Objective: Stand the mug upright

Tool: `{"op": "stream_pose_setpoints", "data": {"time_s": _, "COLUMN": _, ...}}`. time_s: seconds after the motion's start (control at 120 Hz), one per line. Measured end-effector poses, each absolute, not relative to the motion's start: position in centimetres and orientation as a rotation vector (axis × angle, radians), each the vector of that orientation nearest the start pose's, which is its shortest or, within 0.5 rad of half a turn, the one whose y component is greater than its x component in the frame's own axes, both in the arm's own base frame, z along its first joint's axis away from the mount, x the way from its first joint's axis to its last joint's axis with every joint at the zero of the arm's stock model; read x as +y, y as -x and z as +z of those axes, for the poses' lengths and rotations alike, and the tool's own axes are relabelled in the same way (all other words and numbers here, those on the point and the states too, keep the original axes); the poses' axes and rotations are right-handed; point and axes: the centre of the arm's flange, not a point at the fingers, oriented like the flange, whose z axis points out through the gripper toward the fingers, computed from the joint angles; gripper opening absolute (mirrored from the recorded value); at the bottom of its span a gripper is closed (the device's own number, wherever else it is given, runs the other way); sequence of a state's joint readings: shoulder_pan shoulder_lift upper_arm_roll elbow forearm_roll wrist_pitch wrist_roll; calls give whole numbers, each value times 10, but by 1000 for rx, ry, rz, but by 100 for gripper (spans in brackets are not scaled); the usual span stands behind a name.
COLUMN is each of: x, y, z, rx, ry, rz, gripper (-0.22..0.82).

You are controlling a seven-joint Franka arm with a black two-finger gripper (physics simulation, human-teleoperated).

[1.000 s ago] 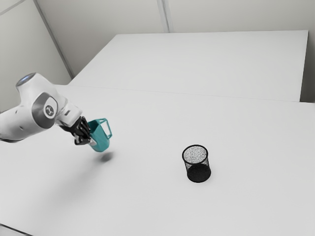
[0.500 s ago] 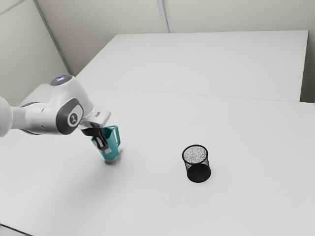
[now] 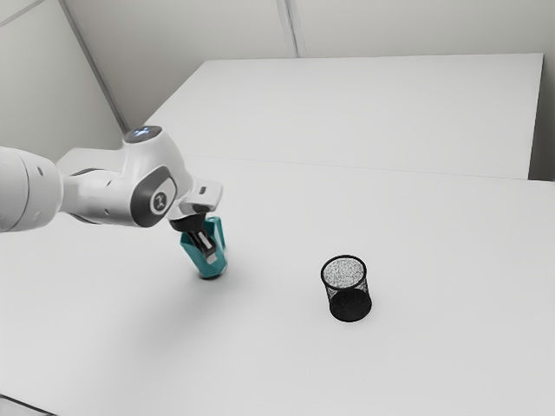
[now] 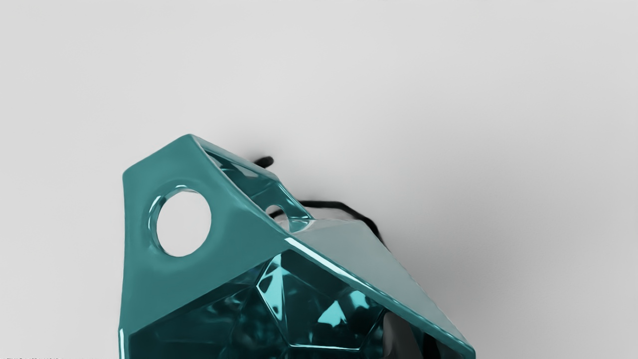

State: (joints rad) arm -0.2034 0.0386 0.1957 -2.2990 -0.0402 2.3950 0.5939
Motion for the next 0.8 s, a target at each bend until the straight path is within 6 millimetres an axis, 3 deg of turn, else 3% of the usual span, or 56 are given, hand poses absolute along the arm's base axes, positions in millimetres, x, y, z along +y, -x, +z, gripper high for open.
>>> {"op": "stream_pose_setpoints", "data": {"time_s": 0.067, "x": -7, "y": -522, "z": 337, "rx": 865, "ry": 3024, "rz": -94, "gripper": -16}}
{"op": "stream_pose_setpoints", "data": {"time_s": 0.233, "x": -5, "y": -519, "z": 337, "rx": 791, "ry": 3059, "rz": -74, "gripper": 20}}
{"op": "stream_pose_setpoints", "data": {"time_s": 0.375, "x": 3, "y": -514, "z": 357, "rx": 725, "ry": 3084, "rz": -116, "gripper": 39}}
{"op": "stream_pose_setpoints", "data": {"time_s": 0.533, "x": 10, "y": -517, "z": 373, "rx": 668, "ry": 3097, "rz": -147, "gripper": 49}}
{"op": "stream_pose_setpoints", "data": {"time_s": 0.633, "x": 10, "y": -535, "z": 390, "rx": 653, "ry": 3095, "rz": -160, "gripper": 52}}
{"op": "stream_pose_setpoints", "data": {"time_s": 0.8, "x": 5, "y": -537, "z": 423, "rx": 650, "ry": 3099, "rz": -207, "gripper": 56}}
